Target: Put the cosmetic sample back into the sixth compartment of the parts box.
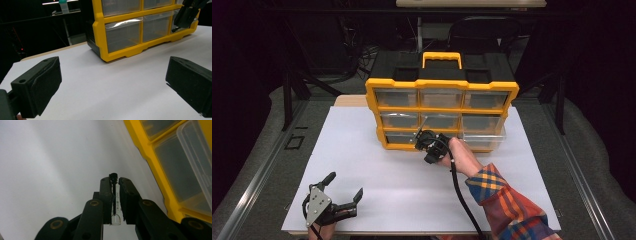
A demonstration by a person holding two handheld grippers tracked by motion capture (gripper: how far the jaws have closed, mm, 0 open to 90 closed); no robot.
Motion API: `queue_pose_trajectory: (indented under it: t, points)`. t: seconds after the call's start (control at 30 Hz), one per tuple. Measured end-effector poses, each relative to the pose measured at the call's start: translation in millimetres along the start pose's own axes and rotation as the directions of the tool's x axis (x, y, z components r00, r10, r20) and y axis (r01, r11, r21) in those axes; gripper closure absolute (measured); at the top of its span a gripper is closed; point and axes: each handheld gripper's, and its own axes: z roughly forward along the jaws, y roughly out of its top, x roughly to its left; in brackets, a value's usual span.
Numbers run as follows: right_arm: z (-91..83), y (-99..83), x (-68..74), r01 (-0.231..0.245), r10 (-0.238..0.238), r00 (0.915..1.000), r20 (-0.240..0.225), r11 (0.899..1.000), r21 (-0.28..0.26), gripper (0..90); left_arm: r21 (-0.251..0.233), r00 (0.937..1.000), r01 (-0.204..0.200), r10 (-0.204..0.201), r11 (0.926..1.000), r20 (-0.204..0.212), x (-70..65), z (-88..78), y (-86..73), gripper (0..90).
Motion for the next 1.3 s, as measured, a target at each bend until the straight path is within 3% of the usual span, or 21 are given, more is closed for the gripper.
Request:
queue_pose_trajectory:
  t: [1.3]
  points:
    - [-53.9,21.4,-21.9,0.009,-0.007,0.9989,0.047,0.999,-0.048,80.8,-0.001,1.0,0.0,0.0,1.0,-0.003,0.2,0.1,0.2,0.2]
